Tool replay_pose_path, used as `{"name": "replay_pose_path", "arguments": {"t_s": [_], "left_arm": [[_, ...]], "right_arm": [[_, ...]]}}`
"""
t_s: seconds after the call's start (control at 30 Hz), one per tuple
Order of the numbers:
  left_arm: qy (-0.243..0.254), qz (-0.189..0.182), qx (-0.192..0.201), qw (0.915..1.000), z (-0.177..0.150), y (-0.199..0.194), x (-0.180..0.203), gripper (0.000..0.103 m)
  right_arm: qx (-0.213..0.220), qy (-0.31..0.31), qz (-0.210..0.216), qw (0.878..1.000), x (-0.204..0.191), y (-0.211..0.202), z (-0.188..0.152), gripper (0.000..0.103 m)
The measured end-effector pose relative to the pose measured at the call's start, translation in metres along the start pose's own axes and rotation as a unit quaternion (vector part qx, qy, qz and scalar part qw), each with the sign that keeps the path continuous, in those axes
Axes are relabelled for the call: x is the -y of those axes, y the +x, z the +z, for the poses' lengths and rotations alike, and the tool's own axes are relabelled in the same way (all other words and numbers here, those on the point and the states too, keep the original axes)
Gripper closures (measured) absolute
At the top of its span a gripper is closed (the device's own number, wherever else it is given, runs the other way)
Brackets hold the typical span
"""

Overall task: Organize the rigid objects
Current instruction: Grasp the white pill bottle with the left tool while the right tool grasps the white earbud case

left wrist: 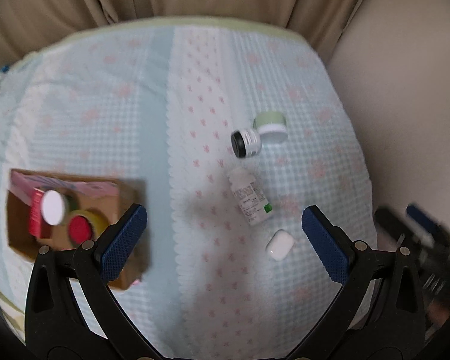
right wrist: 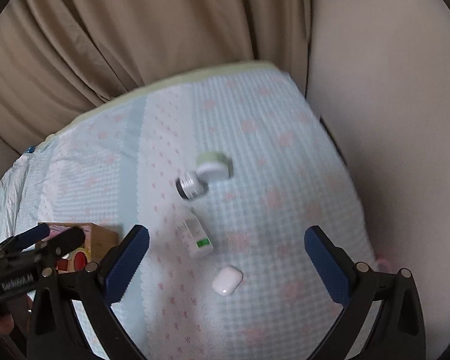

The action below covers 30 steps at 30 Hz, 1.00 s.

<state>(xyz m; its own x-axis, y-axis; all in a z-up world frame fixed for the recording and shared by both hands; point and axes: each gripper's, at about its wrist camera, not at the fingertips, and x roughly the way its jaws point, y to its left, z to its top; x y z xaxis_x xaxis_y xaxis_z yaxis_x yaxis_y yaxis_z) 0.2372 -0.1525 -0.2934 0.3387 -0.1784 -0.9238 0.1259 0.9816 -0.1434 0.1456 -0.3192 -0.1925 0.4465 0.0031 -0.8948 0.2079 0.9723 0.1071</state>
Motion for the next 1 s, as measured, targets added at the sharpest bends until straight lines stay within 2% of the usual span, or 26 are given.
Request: {"name": "replay_pose_path", "arguments": {"t_s": [0.23,0.3,0.47,0.53,0.63,0.67,0.7,0.77,0.9,1.0], "left_arm": [[-0.016,0.004,-0.059,0.9981,0.011,0.086,0.008,0.003],[-0.017,0.003,-0.076,0.997,0.013,0.107,0.01,0.004],[-0.015,-0.002,-0.114,0.9934,0.014,0.158,0.019,0.007],[-0.015,-0.005,-0.129,0.9916,0.012,0.179,0.023,0.01],[-0.023,-0.009,-0.153,0.988,0.007,0.203,0.024,0.016],[-0.024,-0.007,-0.157,0.9873,0.006,0.208,0.025,0.017],[-0.024,-0.007,-0.161,0.9866,0.005,0.213,0.025,0.017],[-0.024,-0.004,-0.171,0.985,0.003,0.224,0.026,0.018],[-0.025,-0.005,-0.175,0.9843,0.003,0.236,0.029,0.022],[-0.031,-0.006,-0.178,0.9835,0.006,0.244,0.03,0.028]], "right_arm": [[-0.061,0.064,-0.019,0.996,0.019,0.074,-0.053,0.0],[-0.076,0.086,-0.025,0.993,0.02,0.091,-0.067,0.009],[-0.095,0.146,-0.037,0.984,0.028,0.122,-0.091,0.011],[-0.094,0.164,-0.042,0.981,0.028,0.129,-0.097,0.016],[-0.091,0.192,-0.048,0.976,0.024,0.142,-0.106,0.017],[-0.091,0.197,-0.051,0.975,0.021,0.145,-0.108,0.019],[-0.093,0.2,-0.053,0.974,0.018,0.15,-0.111,0.026],[-0.101,0.207,-0.055,0.972,0.014,0.161,-0.116,0.033],[-0.117,0.226,-0.059,0.965,0.011,0.18,-0.123,0.041],[-0.13,0.23,-0.072,0.962,0.009,0.192,-0.122,0.043]]}}
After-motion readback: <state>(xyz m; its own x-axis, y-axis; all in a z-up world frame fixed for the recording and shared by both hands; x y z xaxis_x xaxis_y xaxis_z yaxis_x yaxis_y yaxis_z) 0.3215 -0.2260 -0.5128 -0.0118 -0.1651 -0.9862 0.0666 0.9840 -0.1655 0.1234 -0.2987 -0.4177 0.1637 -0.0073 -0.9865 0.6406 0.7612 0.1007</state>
